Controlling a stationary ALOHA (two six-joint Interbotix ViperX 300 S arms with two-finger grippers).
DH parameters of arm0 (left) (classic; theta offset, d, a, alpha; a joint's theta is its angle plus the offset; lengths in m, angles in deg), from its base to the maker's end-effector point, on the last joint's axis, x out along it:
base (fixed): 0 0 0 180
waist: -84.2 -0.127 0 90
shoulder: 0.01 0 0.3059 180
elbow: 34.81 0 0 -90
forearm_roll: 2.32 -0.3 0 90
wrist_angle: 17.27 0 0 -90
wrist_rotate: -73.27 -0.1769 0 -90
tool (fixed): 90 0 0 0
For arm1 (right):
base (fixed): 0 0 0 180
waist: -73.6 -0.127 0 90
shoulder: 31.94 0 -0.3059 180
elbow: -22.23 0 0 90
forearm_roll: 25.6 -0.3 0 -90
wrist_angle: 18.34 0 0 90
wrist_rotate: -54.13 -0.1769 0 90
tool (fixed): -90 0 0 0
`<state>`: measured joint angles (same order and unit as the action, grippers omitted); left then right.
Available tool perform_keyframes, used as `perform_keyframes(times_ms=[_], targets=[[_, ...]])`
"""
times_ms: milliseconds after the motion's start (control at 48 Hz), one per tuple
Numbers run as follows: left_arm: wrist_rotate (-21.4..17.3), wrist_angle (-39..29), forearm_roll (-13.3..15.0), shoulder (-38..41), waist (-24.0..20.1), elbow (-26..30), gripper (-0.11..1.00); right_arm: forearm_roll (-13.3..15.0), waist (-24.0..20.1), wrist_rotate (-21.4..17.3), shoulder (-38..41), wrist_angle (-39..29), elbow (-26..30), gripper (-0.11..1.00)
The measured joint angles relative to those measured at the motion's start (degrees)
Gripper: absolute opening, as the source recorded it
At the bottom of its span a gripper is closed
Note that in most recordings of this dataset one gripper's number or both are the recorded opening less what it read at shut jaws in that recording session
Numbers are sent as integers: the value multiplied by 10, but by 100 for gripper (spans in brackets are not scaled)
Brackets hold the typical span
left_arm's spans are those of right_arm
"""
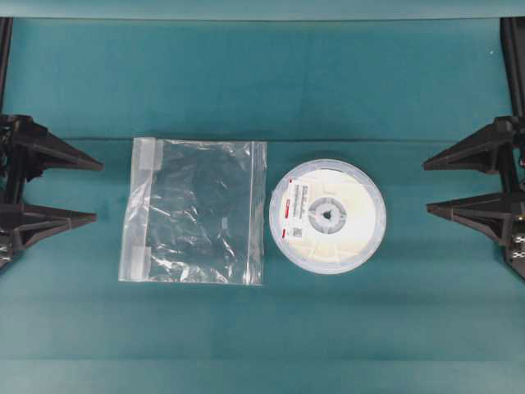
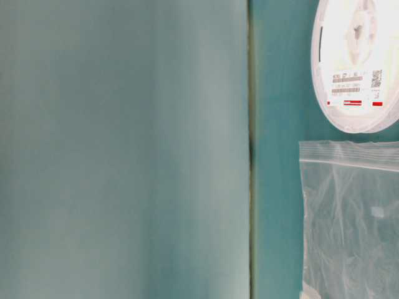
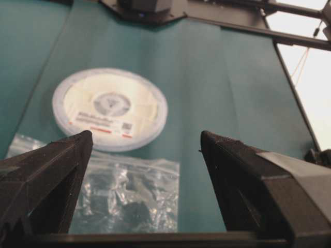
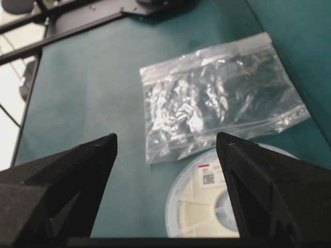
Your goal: Take out the reel from the clear zip bag.
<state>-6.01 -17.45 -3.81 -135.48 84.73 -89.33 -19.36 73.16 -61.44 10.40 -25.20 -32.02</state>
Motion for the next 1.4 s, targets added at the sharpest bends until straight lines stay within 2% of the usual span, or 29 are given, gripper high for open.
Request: perform_keyframes(times_ms=[125,250,1397], targets=[[0,0,0,-1,1,0,91,20,0,12,-2,9,0,92],[1,0,0,-3,1,0,91,27,0,25,-3,18,1,92],[0,0,0,-3,0,0,91,28,0,28,-8,25,3,92]])
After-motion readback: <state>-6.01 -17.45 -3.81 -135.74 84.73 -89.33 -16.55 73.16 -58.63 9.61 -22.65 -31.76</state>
